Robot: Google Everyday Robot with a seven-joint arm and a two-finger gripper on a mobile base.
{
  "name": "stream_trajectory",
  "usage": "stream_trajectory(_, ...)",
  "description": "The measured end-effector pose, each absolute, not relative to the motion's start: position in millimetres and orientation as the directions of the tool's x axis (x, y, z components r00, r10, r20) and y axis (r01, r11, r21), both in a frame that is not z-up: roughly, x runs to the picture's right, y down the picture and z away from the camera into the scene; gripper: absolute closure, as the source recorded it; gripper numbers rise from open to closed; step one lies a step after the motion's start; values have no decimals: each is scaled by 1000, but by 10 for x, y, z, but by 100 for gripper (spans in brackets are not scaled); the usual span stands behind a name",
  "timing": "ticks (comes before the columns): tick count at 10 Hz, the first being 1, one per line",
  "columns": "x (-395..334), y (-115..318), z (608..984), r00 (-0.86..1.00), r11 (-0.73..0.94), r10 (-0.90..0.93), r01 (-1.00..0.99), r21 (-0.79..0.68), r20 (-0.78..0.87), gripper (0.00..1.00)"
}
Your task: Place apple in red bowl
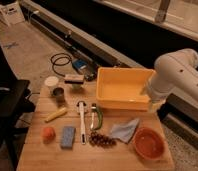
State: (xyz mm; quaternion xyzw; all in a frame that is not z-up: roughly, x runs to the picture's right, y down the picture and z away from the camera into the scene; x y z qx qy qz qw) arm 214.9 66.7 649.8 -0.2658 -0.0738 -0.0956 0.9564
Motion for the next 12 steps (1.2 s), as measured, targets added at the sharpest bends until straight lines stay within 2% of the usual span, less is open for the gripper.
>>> stream_trajectory(3,1357,826,6400,917,812,-230,365,-456,326,35)
stream_trajectory(9,1299,841,6387,910,807,-239,380,-451,340,35)
stream_trajectory(12,1125,775,6316,884,790,-323,448,-418,337,35)
